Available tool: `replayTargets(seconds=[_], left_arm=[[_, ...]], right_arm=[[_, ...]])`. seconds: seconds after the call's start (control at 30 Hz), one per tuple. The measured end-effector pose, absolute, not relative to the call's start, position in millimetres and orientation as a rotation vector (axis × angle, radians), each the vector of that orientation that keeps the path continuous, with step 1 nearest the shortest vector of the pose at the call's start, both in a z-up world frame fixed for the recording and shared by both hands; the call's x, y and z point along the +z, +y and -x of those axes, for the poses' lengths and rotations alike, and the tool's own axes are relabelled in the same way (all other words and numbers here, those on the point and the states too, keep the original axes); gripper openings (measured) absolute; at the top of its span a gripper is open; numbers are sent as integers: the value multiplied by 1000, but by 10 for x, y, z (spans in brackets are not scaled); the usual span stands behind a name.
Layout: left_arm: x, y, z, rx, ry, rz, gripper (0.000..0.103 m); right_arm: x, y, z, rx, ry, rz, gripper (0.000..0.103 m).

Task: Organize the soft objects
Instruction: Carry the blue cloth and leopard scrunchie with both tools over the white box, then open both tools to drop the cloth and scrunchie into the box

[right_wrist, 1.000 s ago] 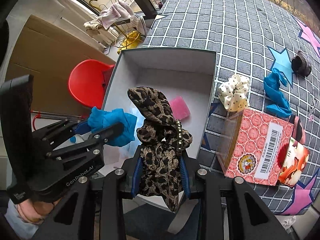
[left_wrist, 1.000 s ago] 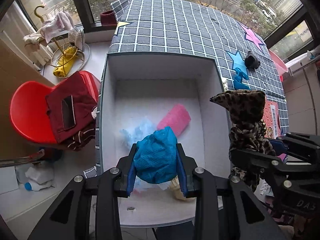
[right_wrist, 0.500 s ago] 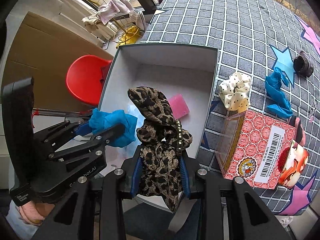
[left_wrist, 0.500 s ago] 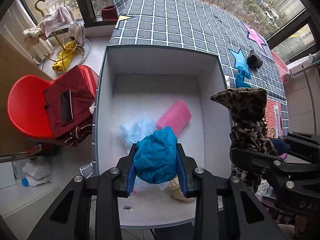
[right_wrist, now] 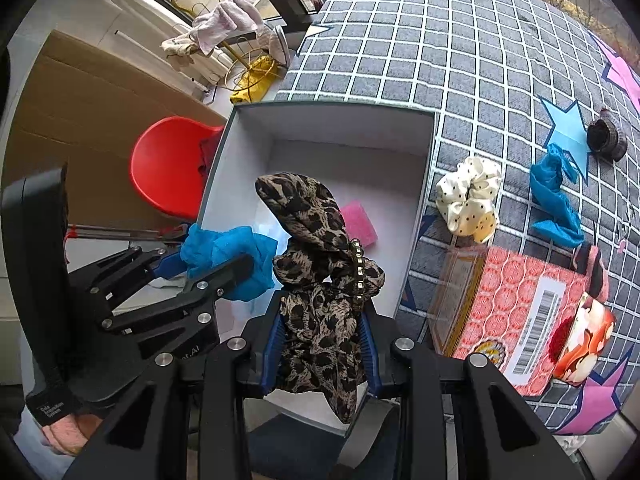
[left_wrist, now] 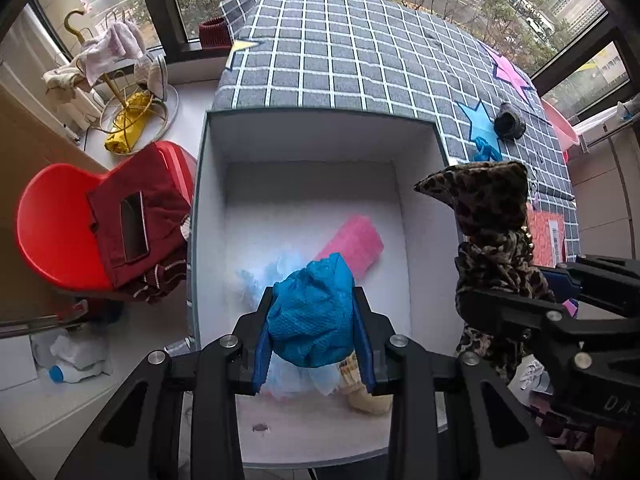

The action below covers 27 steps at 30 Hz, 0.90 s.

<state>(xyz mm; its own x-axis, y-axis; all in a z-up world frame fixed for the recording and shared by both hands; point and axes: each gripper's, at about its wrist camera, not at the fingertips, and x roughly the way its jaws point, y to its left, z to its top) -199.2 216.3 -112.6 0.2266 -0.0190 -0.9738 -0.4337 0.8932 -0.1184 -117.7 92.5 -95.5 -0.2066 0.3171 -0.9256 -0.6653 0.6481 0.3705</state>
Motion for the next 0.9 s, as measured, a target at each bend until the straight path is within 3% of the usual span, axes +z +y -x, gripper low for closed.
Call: replayTargets(seconds=[0.9], left_arm=[[-1028,2401,1737,366,1282,420,40]], right_arm=[[-868,1179,870,918,1509,257,34]])
